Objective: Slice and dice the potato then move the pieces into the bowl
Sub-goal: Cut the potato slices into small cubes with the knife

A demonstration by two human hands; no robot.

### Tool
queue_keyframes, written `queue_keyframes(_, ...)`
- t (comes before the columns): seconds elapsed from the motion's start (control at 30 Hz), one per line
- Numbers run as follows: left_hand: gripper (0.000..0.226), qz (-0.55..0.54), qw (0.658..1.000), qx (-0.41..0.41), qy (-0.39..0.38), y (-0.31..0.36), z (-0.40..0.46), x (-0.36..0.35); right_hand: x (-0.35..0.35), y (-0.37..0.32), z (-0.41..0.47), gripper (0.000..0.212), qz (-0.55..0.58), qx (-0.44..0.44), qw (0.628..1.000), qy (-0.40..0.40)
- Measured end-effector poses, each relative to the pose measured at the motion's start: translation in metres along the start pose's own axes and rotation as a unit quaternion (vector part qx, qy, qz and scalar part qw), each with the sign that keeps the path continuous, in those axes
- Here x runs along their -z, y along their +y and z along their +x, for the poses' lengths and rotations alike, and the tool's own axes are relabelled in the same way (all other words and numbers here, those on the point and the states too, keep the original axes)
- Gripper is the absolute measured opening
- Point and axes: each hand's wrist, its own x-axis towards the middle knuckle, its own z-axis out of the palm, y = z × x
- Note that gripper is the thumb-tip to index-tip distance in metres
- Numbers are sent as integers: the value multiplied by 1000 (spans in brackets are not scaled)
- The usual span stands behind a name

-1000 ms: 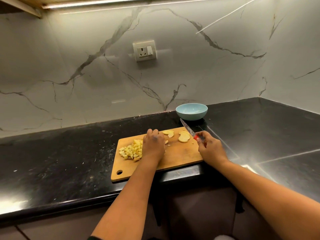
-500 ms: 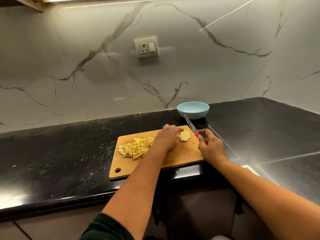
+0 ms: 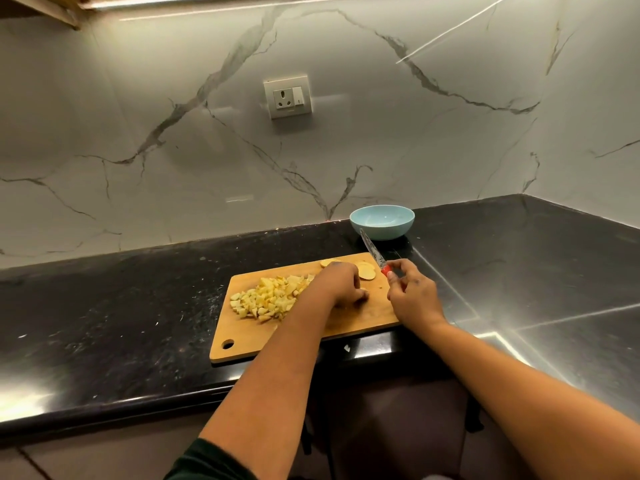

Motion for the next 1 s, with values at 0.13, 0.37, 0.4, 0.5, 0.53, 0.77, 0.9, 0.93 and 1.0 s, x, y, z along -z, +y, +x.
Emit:
queue_keyframes(0.13, 48, 37, 998, 52, -17, 4, -20, -2, 1, -2, 0, 20, -4, -5, 1000, -5)
queue_keyframes(0.37, 21, -123, 971, 25, 202, -12, -59, -21, 8, -12, -5, 19, -22, -42, 998, -35)
queue_keyframes(0.4, 21, -128, 969, 5, 210, -14, -62, -23, 9, -15, -5, 20, -32, -50, 997, -44)
queue_keyframes(0.5, 34, -103, 979, -18, 177, -15, -64, -28, 8, -26, -10, 24, -53, -70, 994, -58)
queue_keyframes(0.53, 37, -94, 982, -17, 165, -15, -64, -31, 8, -31, -13, 26, -63, -73, 994, -57)
queue_keyframes(0.77, 30, -125, 972, 24, 200, -14, -57, -39, 8, -43, -39, 27, -43, -124, 990, -53)
queue_keyframes(0.9, 26, -121, 961, 28, 246, -16, -62, -44, 24, -49, -54, 31, -156, -86, 980, -88)
queue_keyframes(0.93, 27, -105, 961, 28, 253, -17, -65, -44, 27, -52, -57, 31, -188, -76, 974, -99)
queue_keyframes(1.0, 30, -81, 965, 21, 249, -18, -71, -45, 27, -59, -60, 31, -226, -68, 965, -111)
